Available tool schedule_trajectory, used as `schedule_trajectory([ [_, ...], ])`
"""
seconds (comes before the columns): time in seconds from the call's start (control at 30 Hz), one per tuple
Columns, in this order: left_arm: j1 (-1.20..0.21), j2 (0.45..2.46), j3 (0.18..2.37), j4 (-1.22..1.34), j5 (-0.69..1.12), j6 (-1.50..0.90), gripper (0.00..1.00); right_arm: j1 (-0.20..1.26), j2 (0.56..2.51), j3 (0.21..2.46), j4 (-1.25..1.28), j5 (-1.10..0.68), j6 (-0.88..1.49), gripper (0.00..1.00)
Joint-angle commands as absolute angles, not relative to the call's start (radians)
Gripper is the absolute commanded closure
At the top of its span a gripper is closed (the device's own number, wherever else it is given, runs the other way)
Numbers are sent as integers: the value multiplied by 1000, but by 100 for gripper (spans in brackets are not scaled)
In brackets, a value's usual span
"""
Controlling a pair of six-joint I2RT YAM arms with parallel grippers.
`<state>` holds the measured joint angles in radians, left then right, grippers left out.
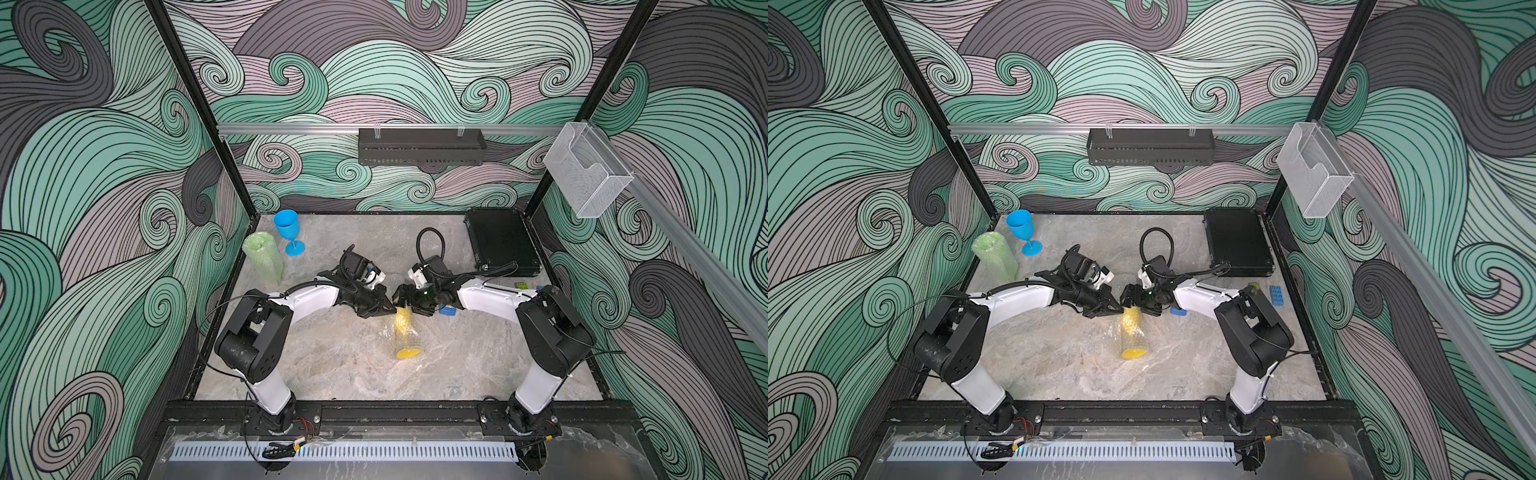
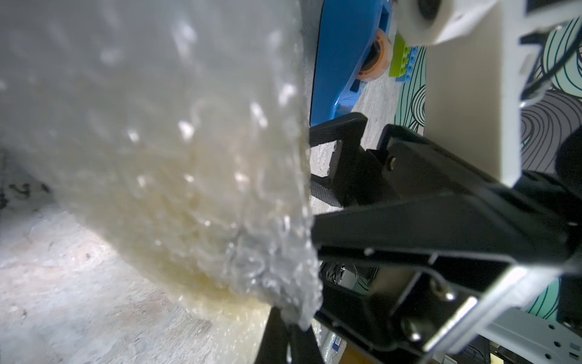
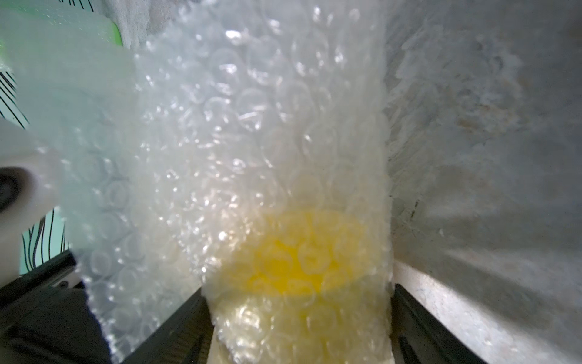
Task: Wrap wine glasses in bubble wrap
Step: Wrap the wine glass in bubble wrap.
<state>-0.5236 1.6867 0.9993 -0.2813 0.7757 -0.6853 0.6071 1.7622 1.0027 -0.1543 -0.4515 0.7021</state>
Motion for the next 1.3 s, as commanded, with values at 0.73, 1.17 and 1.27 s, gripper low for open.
schedule_trajectory([
  [0.73,-549,1799,1106,-345,752,-640,78,598,1657,1005,-293,-451,699,15],
  [1.17,-551,1762,1146,-349,796,-656,79,589,1681,966,-277,-434,707,21],
  [1.27,-550,1753,1150,-349,799,-658,80,587,1690,964,-275,-422,708,21],
])
